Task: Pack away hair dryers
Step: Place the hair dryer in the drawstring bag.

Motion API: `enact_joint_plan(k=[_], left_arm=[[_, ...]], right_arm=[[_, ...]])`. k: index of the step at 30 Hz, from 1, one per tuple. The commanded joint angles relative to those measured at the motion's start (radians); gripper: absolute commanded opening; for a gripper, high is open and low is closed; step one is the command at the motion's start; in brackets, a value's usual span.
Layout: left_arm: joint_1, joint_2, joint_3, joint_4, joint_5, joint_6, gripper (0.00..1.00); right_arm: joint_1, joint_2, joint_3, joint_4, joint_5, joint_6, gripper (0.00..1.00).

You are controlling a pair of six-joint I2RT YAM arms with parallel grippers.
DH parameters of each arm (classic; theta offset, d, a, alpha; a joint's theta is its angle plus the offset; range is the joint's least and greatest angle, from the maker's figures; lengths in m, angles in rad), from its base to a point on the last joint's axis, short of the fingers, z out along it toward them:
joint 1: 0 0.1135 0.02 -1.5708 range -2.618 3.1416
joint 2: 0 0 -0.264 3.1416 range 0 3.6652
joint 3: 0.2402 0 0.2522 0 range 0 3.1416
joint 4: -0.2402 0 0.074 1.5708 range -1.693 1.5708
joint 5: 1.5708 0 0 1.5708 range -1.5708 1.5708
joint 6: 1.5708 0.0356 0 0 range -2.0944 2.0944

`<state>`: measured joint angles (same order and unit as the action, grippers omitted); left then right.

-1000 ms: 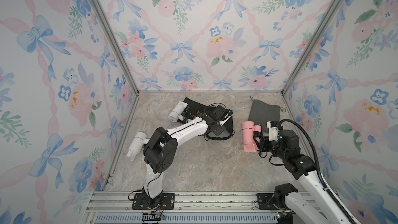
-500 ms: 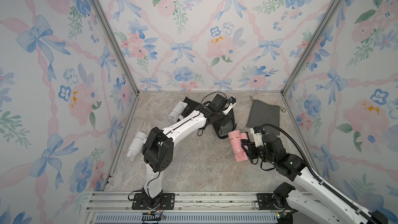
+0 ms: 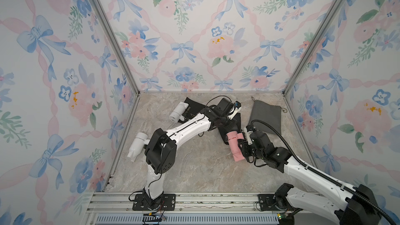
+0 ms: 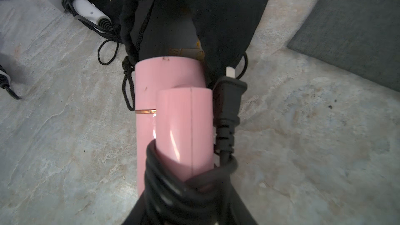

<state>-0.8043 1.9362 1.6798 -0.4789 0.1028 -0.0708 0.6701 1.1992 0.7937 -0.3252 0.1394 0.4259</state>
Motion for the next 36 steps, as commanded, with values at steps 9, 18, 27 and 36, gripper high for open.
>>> enact_joint_plan(k=[9,18,27,36], left_arm=[[-0.007,-0.012,0.009,-0.006,0.080,-0.086,0.00],[-0.010,0.019,0.015,-0.006,0.112,-0.100,0.00],[-0.027,0.014,0.013,-0.006,0.132,-0.102,0.00],[-0.035,0.005,0.011,-0.006,0.130,-0.108,0.00]], right_arm=[[0.053,0.029,0.069,0.026,0.090,0.028,0.27],[0.120,-0.023,0.067,0.002,0.161,0.042,0.27],[0.146,0.015,0.040,0.043,0.188,0.060,0.28],[0.159,0.022,0.063,-0.018,0.271,0.048,0.28]])
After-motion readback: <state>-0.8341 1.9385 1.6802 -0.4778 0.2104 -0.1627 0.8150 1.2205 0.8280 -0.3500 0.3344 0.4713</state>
